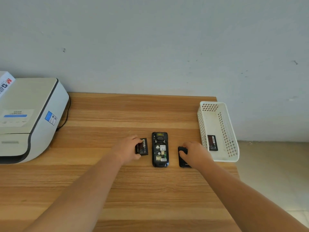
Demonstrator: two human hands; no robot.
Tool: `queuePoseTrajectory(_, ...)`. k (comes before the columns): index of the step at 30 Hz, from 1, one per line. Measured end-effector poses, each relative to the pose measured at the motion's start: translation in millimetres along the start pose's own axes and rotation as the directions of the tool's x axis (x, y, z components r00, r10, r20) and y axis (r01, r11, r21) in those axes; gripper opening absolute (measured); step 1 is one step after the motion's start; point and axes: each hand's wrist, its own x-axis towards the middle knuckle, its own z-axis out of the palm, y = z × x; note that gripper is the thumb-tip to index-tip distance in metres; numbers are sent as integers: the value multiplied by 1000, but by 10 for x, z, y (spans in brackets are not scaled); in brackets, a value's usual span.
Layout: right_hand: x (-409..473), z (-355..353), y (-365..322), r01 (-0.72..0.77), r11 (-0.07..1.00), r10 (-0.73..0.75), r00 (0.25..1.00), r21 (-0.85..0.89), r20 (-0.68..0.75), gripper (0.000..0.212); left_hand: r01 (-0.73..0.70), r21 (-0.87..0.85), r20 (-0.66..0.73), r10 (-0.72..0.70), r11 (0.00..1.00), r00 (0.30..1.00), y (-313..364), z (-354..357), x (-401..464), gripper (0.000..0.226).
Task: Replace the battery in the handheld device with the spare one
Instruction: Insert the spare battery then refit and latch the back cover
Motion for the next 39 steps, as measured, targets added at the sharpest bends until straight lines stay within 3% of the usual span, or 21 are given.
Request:
queuePoseTrajectory(5, -18, -23, 56, 0, 1000, 0, 1000, 10, 4, 40, -93, -58, 14, 94, 994, 995, 300, -5, 113, 68)
queuePoseTrajectory(9, -29, -3, 94, 13, 999, -13, 1000, 30, 0, 39, -136, 1, 60, 136, 991, 989, 437, 91, 174, 69)
queuePoseTrajectory(23, -44, 62, 178, 33, 999, -33, 999, 40, -2, 40, -164, 12, 172, 159, 986, 972, 581, 268, 211, 64)
queuePoseTrajectory(39, -60, 136, 247, 37, 998, -37, 999, 59, 5, 42, -158, -33, 98, 160, 987, 982, 580, 320, 250, 64)
